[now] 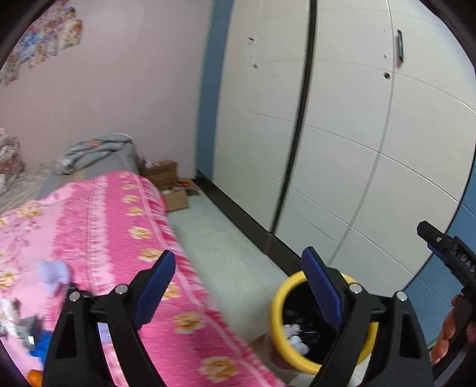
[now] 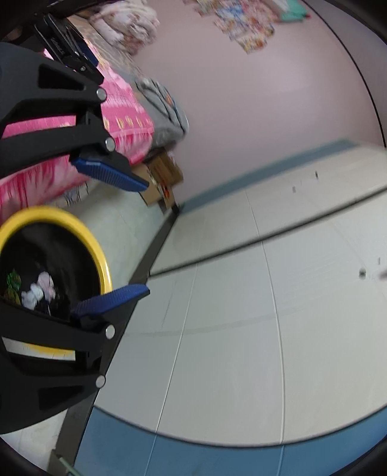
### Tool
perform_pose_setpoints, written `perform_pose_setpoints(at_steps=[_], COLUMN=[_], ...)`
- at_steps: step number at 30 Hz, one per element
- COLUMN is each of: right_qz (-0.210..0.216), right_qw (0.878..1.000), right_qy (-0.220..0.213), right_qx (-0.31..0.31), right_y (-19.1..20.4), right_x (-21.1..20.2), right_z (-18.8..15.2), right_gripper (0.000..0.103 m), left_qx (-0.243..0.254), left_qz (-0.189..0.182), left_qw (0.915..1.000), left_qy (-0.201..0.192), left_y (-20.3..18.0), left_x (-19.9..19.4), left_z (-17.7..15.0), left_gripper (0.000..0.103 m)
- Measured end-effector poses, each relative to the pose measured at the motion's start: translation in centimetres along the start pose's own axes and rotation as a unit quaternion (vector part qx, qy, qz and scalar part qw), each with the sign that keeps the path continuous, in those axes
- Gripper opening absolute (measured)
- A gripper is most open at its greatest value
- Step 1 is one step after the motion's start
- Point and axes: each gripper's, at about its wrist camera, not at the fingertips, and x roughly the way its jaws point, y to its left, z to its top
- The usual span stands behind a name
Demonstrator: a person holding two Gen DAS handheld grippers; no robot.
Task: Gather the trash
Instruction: 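Move both open tools back over the bed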
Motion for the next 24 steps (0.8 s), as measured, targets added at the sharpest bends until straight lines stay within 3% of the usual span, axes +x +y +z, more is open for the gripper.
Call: perform_pose_setpoints(at_steps=[8, 17, 24], right_qz=[0.066, 0.129, 0.150], right_qw=[0.996, 0.986, 0.979], right_qy=[0.009, -0.009, 0.000], right_qx=[-0.052, -0.102, -0.140], right_y=[7.9, 14.6, 19.0], right_x=[-1.1, -3.4, -3.2], right_z=[-0.9, -2.3, -3.7], right_gripper=[0.090, 0.095, 0.095], left_qx=[-0.017, -0.047, -0.079], left_qz=[0.065, 0.125, 0.168], left_qw=[0.9973, 0.9903, 0.9819], left_qy=[-0.030, -0.038, -0.036], left_y=[6.8, 14.0, 19.9], left_x=[-5.8, -9.8, -12.3], left_z=[0.3, -1.0, -3.0], left_gripper=[0.086, 0.086, 0.086])
